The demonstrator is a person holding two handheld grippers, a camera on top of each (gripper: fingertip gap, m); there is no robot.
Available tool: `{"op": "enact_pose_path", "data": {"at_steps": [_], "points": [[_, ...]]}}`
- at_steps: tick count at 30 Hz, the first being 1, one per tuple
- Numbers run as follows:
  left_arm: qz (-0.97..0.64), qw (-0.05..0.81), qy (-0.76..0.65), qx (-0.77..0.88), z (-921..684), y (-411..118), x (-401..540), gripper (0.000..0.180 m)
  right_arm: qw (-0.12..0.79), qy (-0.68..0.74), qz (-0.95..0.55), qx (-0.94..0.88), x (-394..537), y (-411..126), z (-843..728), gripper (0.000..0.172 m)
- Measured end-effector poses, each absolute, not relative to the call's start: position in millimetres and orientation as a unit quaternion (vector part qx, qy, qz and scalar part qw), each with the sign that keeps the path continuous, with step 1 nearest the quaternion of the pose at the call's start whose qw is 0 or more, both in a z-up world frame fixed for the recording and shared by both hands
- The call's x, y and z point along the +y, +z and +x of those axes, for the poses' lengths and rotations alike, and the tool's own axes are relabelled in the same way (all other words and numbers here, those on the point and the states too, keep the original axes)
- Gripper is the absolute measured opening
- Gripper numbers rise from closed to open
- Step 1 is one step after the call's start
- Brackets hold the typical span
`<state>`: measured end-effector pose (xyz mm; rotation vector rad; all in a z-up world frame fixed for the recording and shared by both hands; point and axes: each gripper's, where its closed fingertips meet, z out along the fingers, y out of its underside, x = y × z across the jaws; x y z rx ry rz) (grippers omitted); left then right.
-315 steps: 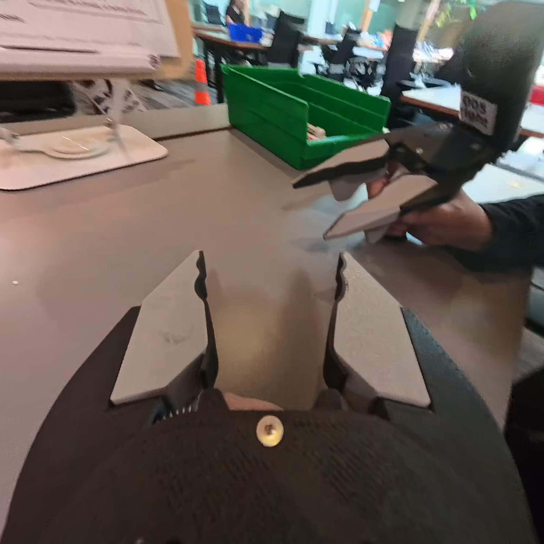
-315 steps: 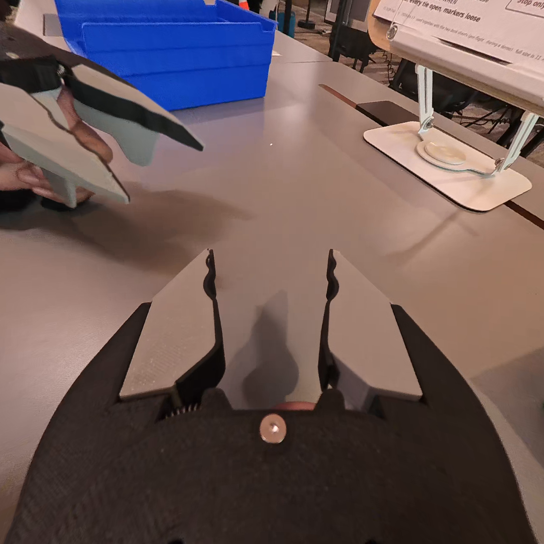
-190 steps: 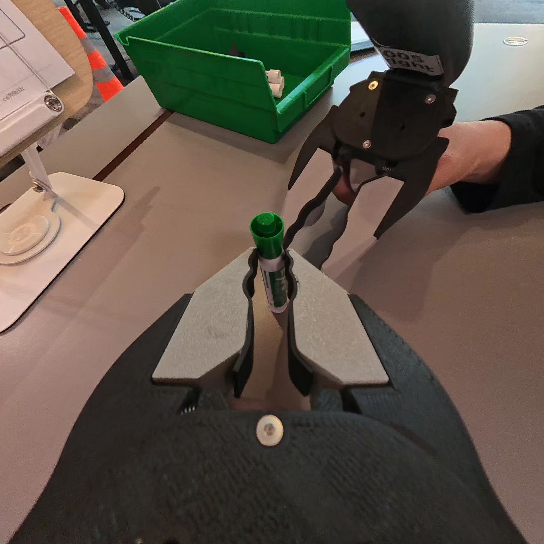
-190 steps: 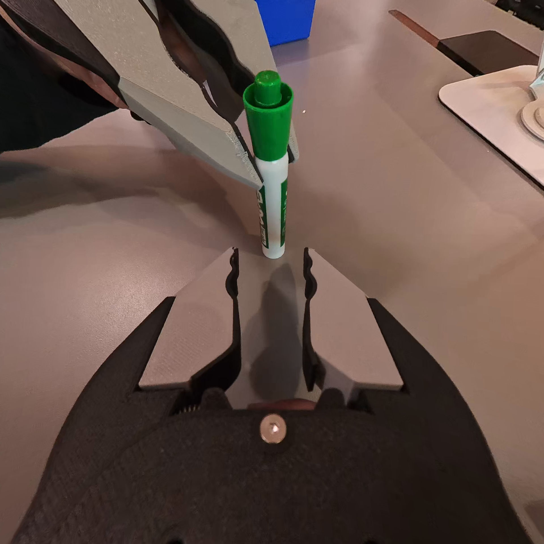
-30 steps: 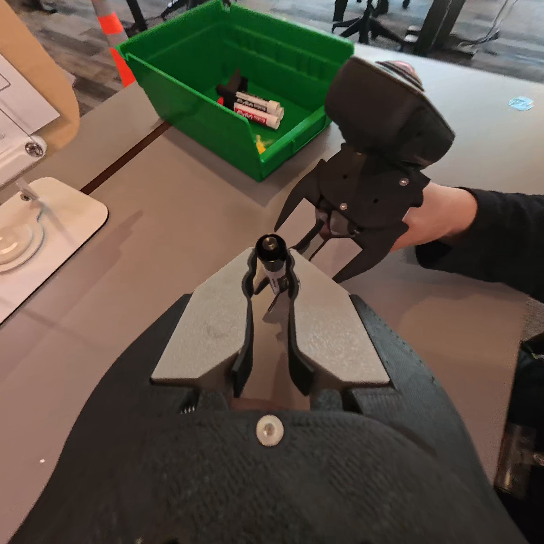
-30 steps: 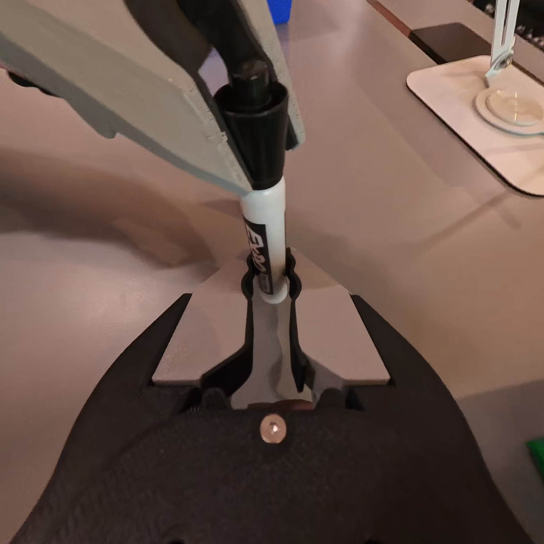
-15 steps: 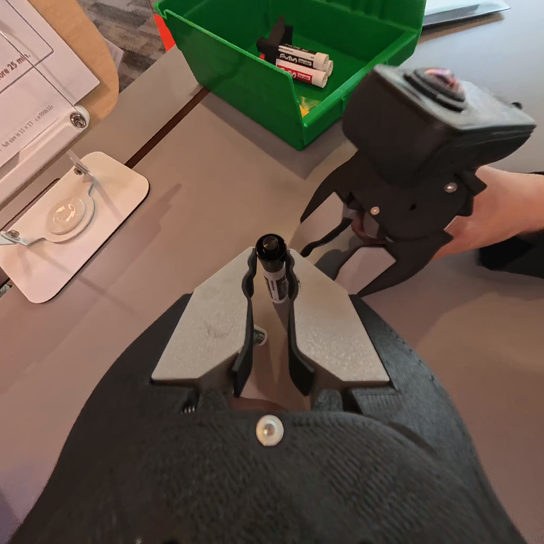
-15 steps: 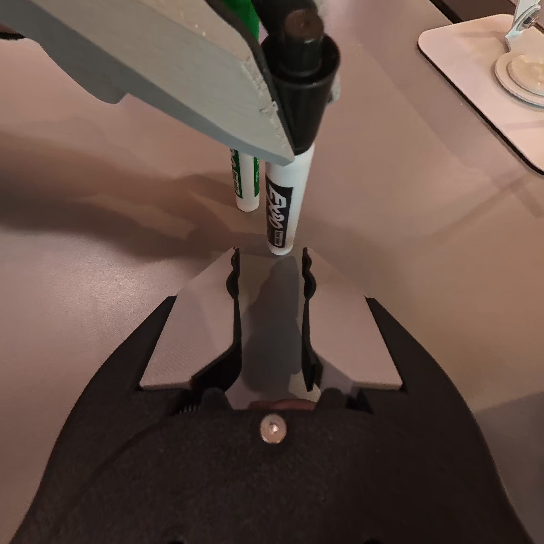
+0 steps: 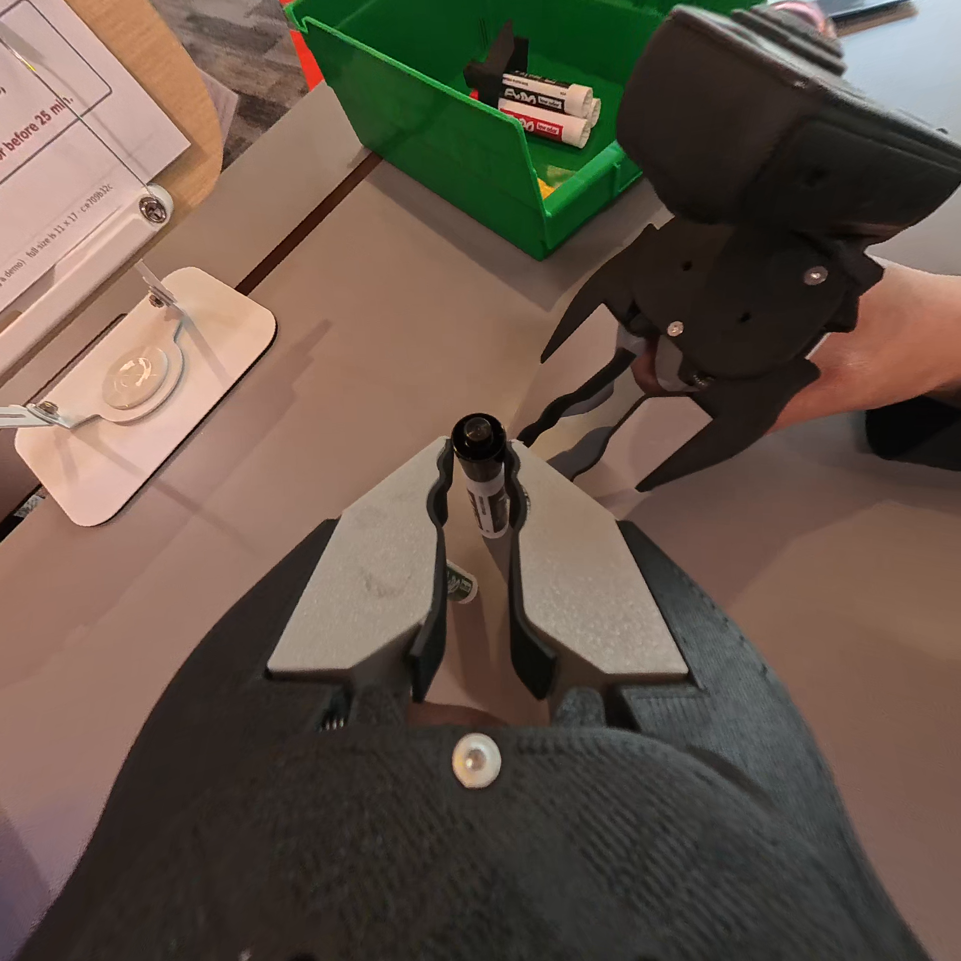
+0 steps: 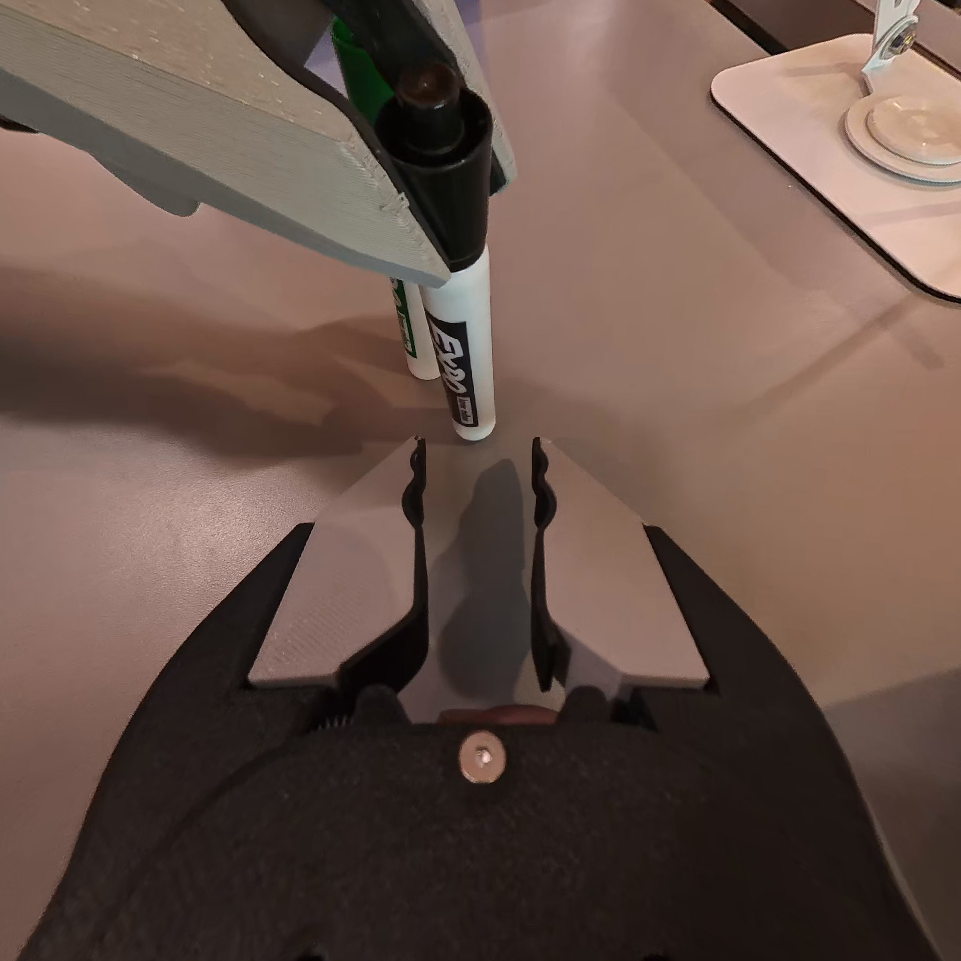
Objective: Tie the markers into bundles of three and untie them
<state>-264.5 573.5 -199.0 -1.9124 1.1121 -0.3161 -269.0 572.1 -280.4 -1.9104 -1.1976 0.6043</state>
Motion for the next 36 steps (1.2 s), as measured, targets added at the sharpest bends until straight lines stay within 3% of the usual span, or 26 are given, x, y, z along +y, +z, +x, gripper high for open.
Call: {"op": "enact_pose_path", "data": {"at_steps": [8, 12, 15, 17, 28, 36], "points": [[-0.773, 0.443, -0.131, 0.436, -268, -200, 572, 0.018, 0.394, 0.242, -0.751, -0.472, 571, -279, -270, 0.037], [-0.772, 0.447, -0.131, 0.433, -268, -198, 571, 0.024, 0.394, 0.241, -0.75, -0.474, 570, -280, -271, 0.037], [-0.772, 0.453, -0.126, 0.427, -272, -195, 571, 0.039, 0.394, 0.242, -0.749, -0.474, 570, -279, -271, 0.037], [-0.772, 0.462, -0.135, 0.415, -275, -184, 571, 0.049, 0.395, 0.245, -0.749, -0.473, 569, -279, -271, 0.037], [-0.752, 0.502, -0.206, 0.375, -319, -123, 548, 0.054, 0.39, 0.251, -0.749, -0.472, 569, -281, -269, 0.038], [-0.746, 0.565, -0.221, 0.275, -459, -81, 524, 0.053, 0.385, 0.254, -0.754, -0.468, 570, -282, -262, 0.038]]}}
